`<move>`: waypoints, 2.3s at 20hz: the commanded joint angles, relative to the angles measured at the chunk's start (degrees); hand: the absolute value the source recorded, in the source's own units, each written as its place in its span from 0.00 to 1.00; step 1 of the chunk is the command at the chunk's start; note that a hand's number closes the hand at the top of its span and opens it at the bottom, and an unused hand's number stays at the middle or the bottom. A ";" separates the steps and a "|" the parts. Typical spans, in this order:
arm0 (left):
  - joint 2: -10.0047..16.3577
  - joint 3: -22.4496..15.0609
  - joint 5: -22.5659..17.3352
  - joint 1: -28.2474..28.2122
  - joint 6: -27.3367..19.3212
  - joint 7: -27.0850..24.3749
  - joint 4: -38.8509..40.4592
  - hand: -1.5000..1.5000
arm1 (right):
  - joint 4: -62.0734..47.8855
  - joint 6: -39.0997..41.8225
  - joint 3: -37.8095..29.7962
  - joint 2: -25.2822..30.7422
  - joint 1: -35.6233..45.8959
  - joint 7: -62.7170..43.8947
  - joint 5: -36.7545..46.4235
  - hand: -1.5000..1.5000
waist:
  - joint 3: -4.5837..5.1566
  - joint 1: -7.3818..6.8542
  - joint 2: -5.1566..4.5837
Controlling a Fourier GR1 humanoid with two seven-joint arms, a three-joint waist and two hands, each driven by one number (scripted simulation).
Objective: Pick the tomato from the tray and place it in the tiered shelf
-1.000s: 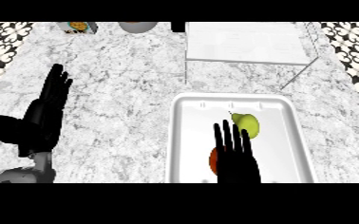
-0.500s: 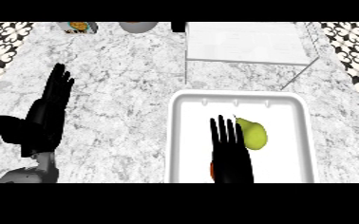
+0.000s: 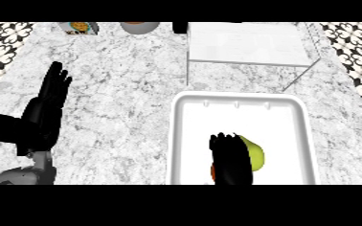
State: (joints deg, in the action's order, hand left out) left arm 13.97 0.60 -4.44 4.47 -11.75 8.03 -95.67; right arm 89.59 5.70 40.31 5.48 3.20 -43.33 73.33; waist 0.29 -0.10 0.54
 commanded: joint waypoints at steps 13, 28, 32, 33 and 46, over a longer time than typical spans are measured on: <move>-1.74 -0.25 2.82 -0.41 0.28 0.97 -1.47 0.50 | -7.92 0.25 -5.12 -5.39 11.57 -6.89 -15.84 1.00 | -0.33 -0.74 -0.65; -2.76 -0.08 2.72 -1.90 1.23 0.47 -1.52 0.50 | 15.94 -11.08 -8.55 -5.47 27.03 -27.56 -15.68 1.00 | -0.25 -0.14 -0.15; -2.23 2.10 1.40 -0.14 1.79 0.14 0.78 0.50 | 23.09 -0.09 -12.54 -5.46 31.25 -32.68 -11.76 1.00 | -0.20 0.60 -0.11; -2.15 1.38 2.66 1.42 0.56 3.00 -1.93 0.50 | 19.81 1.24 -15.30 -5.46 31.67 -29.24 -11.15 1.00 | -0.26 0.31 -0.28; -4.40 0.53 4.34 2.13 1.20 1.81 0.91 0.50 | 8.52 -5.25 -32.42 -4.52 35.14 -14.59 -11.96 1.00 | -0.29 -0.16 -0.66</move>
State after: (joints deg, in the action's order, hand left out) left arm 11.04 2.23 -1.43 5.20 -9.79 9.78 -96.37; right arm 104.31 4.80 11.96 1.51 36.53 -59.40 61.28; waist 0.01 -0.12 0.03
